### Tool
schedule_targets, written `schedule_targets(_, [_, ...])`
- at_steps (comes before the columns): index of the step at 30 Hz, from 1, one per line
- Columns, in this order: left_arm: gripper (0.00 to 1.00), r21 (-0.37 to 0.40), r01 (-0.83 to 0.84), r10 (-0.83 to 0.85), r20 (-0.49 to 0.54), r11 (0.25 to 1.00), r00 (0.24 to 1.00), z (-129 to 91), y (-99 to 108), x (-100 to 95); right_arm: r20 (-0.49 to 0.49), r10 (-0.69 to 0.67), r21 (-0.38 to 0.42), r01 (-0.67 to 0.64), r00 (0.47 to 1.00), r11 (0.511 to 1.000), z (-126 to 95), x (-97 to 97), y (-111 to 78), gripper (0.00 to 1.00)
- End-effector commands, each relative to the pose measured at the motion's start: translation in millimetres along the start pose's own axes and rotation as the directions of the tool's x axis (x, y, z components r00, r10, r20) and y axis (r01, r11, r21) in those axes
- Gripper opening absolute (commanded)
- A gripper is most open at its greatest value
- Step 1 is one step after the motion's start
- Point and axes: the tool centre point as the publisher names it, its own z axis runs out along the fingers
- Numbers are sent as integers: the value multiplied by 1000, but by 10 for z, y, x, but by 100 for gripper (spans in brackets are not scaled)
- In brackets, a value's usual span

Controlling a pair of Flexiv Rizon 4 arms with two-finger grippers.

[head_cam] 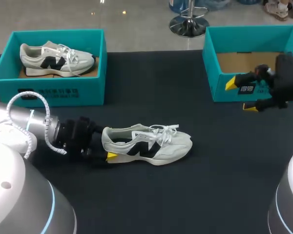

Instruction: Take the shoe out of the shoebox, open the shoe tongue, remove and reinsert the insole, then place the shoe into the shoebox

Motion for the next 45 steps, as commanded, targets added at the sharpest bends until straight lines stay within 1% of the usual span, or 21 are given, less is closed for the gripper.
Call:
schedule_targets(1, [0,-5,1,-1,1,1000,1000,-3,-5,1,167,-62,5,62,984,998,359,270,100,100])
schedule_targets(6, [0,-5,1,-1,1,1000,1000,-3,-5,1,222,-94,4,96,971,995,573,467,-51,100])
schedule_targets(9, [0,-5,1,-1,1,1000,1000,-3,-5,1,223,-87,5,89,971,996,696,573,-145,100])
schedule_targets(14, [0,-5,1,-1,1,1000,1000,-3,-5,1,288,-99,41,91,952,995,987,767,-409,100])
schedule_targets(31, [0,-5,1,-1,1,1000,1000,-3,-5,1,288,-99,41,91,952,995,987,767,-409,100])
schedule_targets(33, [0,-5,1,-1,1,1000,1000,-3,-5,1,336,-132,52,121,932,991,1067,802,-458,100])
schedule_targets(35, [0,-5,1,-1,1,1000,1000,-3,-5,1,381,-162,49,155,910,987,1153,881,-511,100])
schedule_targets(37, [0,-5,1,-1,1,1000,1000,-3,-5,1,399,-165,41,162,902,986,1215,939,-551,100])
schedule_targets(38, [0,-5,1,-1,1,1000,1000,-3,-5,1,424,-176,43,174,888,984,1251,961,-573,100])
schedule_targets(40, [0,-5,1,-1,1,1000,1000,-3,-5,1,449,-182,44,182,875,982,1332,1001,-625,100])
schedule_targets(42, [0,-5,1,-1,1,1000,1000,-3,-5,1,453,-179,41,180,873,983,1423,1023,-674,100])
schedule_targets(45, [0,-5,1,-1,1,1000,1000,-3,-5,1,471,-183,51,181,863,982,1601,1031,-743,100])
